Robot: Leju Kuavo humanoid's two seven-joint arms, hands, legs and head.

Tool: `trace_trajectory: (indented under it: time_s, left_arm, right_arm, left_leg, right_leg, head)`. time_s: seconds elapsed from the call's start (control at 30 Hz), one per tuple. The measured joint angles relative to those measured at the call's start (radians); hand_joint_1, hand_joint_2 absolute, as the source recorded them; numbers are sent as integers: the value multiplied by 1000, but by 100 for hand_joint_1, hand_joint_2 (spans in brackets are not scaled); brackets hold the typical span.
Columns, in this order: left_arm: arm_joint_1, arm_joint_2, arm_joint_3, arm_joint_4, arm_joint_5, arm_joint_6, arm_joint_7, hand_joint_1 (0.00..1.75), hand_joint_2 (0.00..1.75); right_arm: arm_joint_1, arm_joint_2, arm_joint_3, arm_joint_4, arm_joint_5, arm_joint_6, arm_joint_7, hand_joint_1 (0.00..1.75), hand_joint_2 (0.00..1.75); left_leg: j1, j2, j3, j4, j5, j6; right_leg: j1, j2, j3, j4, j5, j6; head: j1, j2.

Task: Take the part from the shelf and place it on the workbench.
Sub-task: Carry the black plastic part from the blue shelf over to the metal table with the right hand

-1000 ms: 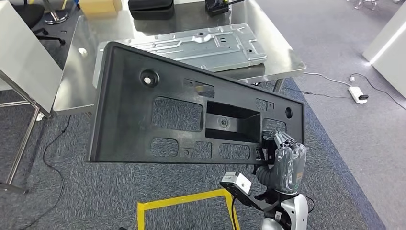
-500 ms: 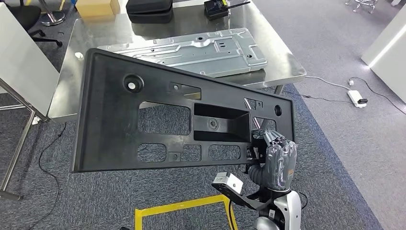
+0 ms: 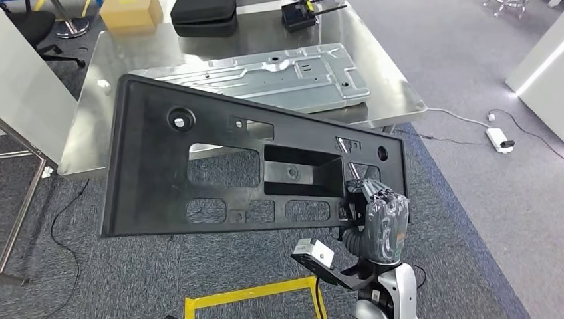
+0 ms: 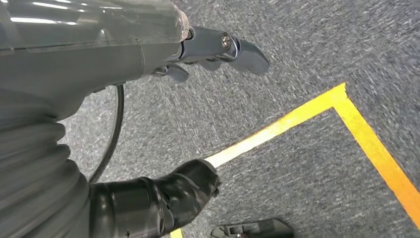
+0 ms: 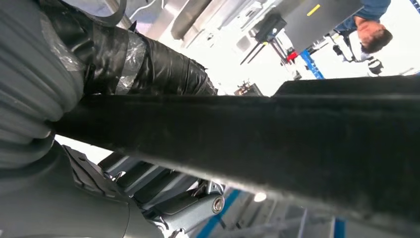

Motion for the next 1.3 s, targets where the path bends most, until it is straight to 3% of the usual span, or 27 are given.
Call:
trace_trajectory:
  time_s: [0.07,0.17,0.2,0.23,0.27,0.33,0.37,0.47,0.57,0.6,0.67,0.7,0.73,0.77,0.83,0.9,0.97,1.07,1.13,1.2,1.23,1.27,1.3]
  left_arm:
    - [-2,0,0,0,-2,0,0,0,175]
    - [-1,0,0,0,-5,0,0,0,175]
    - [0,0,0,0,-5,0,0,0,175]
    - [1,0,0,0,-5,0,0,0,175]
    - [2,0,0,0,-5,0,0,0,175]
    - [4,1,0,0,-5,0,0,0,175]
    - [4,2,0,0,-5,1,0,0,175]
    - [1,3,0,0,-5,1,0,0,175]
    - [4,0,0,0,-5,0,0,0,175]
    - [4,-1,0,0,-5,0,0,0,175]
    - [3,0,0,0,-5,0,0,0,175]
    - [3,0,0,0,-5,0,0,0,175]
    - [3,0,0,0,-5,0,0,0,175]
    - [4,0,0,0,-5,0,0,0,175]
    - [5,-1,0,0,-5,0,0,0,175]
    - [4,-3,-1,0,-5,0,0,0,175]
    - [1,-4,-1,0,-6,0,0,0,175]
    - [-2,-3,-1,0,-5,0,0,0,175]
    - [-3,-3,-1,0,-5,0,-1,0,175]
    - [-1,-4,-1,0,-6,-1,-1,0,175]
    - [0,-4,-1,0,-6,-1,-1,0,175]
    - [1,-4,-1,0,-6,-1,-1,0,175]
    - [2,-3,-1,0,-6,-1,-1,0,175]
  right_arm:
    - [-4,0,2,0,1,0,2,175,175]
    - [-8,0,4,0,1,0,4,175,175]
    - [-8,0,4,1,1,0,4,175,175]
    - [-7,0,5,2,1,0,4,175,175]
    - [-8,0,6,3,1,0,4,175,175]
    - [-8,0,7,4,1,0,5,175,175]
    - [-9,0,8,4,1,0,5,175,175]
    - [-12,0,9,4,1,0,5,175,175]
    - [-18,0,10,3,2,0,6,175,175]
    - [-20,0,10,3,3,-1,6,175,175]
    - [-23,-1,10,4,4,0,7,175,175]
    - [-23,-1,10,4,4,0,8,175,175]
    - [-22,-2,10,5,4,0,8,175,175]
    - [-23,-2,10,5,4,0,8,175,175]
    - [-25,-2,10,5,5,1,9,175,175]
    - [-28,-2,12,6,8,3,9,175,175]
    - [-31,-2,15,6,10,3,9,175,175]
    - [-34,-1,18,5,11,3,10,175,175]
    - [-38,0,21,5,13,4,10,175,175]
    - [-40,0,25,6,14,6,10,175,175]
    - [-40,0,26,7,15,6,11,175,175]
    - [-40,0,27,8,15,6,11,175,175]
    - [-40,0,27,8,16,6,12,175,175]
  left_leg:
    - [2,1,-17,50,-29,-9]
    - [4,1,-126,247,-108,-14]
    - [4,1,-158,293,-113,-15]
    - [4,1,-172,299,-95,-13]
    - [3,1,-165,262,-54,-10]
    - [0,1,-118,127,36,2]
    - [-3,1,-96,70,61,9]
    - [-11,0,-79,20,62,23]
    - [-1,1,-59,1,63,37]
    - [2,2,-52,-4,62,42]
    - [1,2,-42,-6,53,49]
    - [1,2,-37,-5,48,50]
    - [1,1,-29,-5,42,49]
    - [0,-1,-20,-5,35,47]
    - [0,-2,2,-5,19,41]
    - [-3,-3,13,-4,5,29]
    - [-5,-2,15,-6,-3,18]
    - [-2,0,8,21,-25,3]
    - [0,0,-49,131,-72,-6]
    - [1,0,-136,266,-110,-11]
    - [1,0,-165,296,-103,-12]
    - [1,1,-175,288,-74,-12]
    - [1,1,-167,242,-28,-10]
  right_leg:
    - [-3,0,11,-5,-6,-14]
    - [1,-3,25,-7,-18,-27]
    - [2,-3,31,-7,-23,-28]
    - [4,-1,39,-7,-29,-29]
    - [5,1,49,-7,-35,-28]
    - [7,3,66,-7,-49,-23]
    - [8,4,70,-6,-55,-19]
    - [7,3,71,-10,-62,-3]
    - [8,0,64,21,-84,13]
    - [7,-1,41,68,-106,18]
    - [4,-1,-38,202,-154,25]
    - [2,-1,-74,252,-161,28]
    - [1,-2,-95,269,-147,30]
    - [0,-2,-94,243,-111,30]
    - [0,-3,-48,116,-22,24]
    - [5,-4,-5,20,12,12]
    - [10,-2,5,2,2,1]
    - [4,-1,17,-10,-3,-16]
    - [2,-3,28,-16,-9,-27]
    - [2,-4,37,-16,-18,-32]
    - [3,-3,43,-16,-24,-32]
    - [3,-2,51,-15,-30,-31]
    - [2,0,61,-15,-37,-30]
  head:
    - [-1,0]
    - [-2,0]
    - [-2,0]
    - [-2,0]
    - [-2,0]
    - [-2,0]
    - [-2,0]
    - [-2,0]
    - [1,0]
    - [2,0]
    - [4,0]
    - [4,0]
    - [4,0]
    - [4,0]
    - [4,0]
    - [3,0]
    - [2,0]
    - [0,0]
    - [-1,0]
    - [-2,0]
    - [-2,0]
    - [-2,0]
    - [-2,0]
